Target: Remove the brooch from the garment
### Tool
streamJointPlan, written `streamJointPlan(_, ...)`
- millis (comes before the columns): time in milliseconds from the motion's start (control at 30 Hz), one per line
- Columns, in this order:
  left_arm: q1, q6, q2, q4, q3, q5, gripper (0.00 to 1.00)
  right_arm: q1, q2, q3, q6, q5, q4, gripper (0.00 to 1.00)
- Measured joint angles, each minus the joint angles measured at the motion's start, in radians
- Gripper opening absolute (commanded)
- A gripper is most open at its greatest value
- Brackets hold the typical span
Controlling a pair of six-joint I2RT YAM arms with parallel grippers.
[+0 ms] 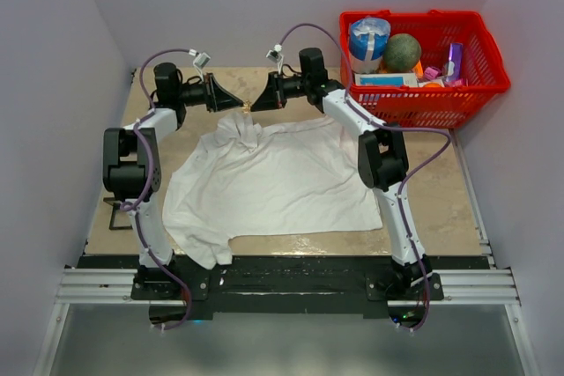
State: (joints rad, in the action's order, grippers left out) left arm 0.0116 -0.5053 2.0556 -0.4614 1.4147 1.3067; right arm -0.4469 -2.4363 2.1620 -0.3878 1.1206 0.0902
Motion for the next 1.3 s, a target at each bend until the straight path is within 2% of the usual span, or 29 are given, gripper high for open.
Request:
streamJointPlan(100, 0.000, -0.023, 0.006, -0.026, 0.000, 0.008, 0.00, 0.001, -0.001, 0.000, 0.000, -0.003, 0.000, 0.00)
streamJointPlan(133, 0.000, -0.030, 0.008, -0.032, 0.000, 0.010, 0.00, 0.001, -0.001, 0.000, 0.000, -0.003, 0.000, 0.03)
streamJointPlan(267, 0.000, -0.063, 0.013, -0.064, -0.001, 0.015, 0.00, 0.002, -0.005, 0.000, 0.000, -0.005, 0.000, 0.32)
streamJointPlan(300, 0.000, -0.077, 0.015, -0.076, -0.002, 0.015, 0.00, 0.002, -0.005, 0.000, 0.000, -0.010, 0.000, 0.34)
streamJointPlan(567, 0.000, -0.157, 0.015, -0.160, -0.064, 0.013, 0.00, 0.014, -0.007, 0.013, 0.005, -0.052, 0.000, 0.38)
streamJointPlan(700, 0.000, -0.161, 0.015, -0.145, -0.073, -0.002, 0.00, 0.027, -0.012, 0.045, 0.009, -0.066, -0.003, 0.45)
streamJointPlan(900, 0.000, -0.138, 0.015, -0.100, -0.074, -0.025, 0.00, 0.038, -0.013, 0.058, 0.031, -0.136, 0.007, 0.47)
streamJointPlan(1300, -0.007, -0.215, 0.014, -0.192, -0.101, -0.013, 0.00, 0.005, -0.066, 0.133, 0.056, -0.230, 0.028, 0.48)
